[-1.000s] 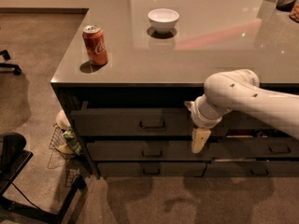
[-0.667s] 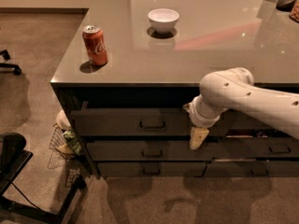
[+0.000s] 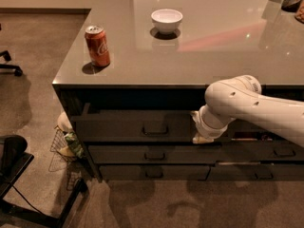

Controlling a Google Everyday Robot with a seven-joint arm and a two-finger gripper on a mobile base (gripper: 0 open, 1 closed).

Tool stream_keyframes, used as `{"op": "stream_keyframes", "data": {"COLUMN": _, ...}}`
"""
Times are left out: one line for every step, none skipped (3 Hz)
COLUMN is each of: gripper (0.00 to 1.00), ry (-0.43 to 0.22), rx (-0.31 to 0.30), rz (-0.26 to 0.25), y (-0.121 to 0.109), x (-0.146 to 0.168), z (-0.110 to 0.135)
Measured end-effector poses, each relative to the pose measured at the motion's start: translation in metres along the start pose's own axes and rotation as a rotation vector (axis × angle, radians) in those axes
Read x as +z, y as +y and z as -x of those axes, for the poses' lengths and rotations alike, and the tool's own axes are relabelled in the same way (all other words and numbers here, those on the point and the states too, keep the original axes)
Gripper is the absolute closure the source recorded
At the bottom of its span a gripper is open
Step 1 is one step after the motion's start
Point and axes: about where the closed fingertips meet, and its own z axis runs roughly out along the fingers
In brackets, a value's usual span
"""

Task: Open top drawer

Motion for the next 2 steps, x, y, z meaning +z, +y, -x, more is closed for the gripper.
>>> {"op": "stream_keyframes", "data": {"gripper": 0.84, "ry": 0.038, "rx": 0.025, "rz": 0.008, "y": 0.021, "x": -0.0192, "z": -0.0062}}
{"op": "stream_keyframes", "data": {"gripper": 1.0, "ry": 0.05, "rx": 0.034, "rz": 0.012, "y": 0.0281, "x": -0.0261, "z": -0.0081}}
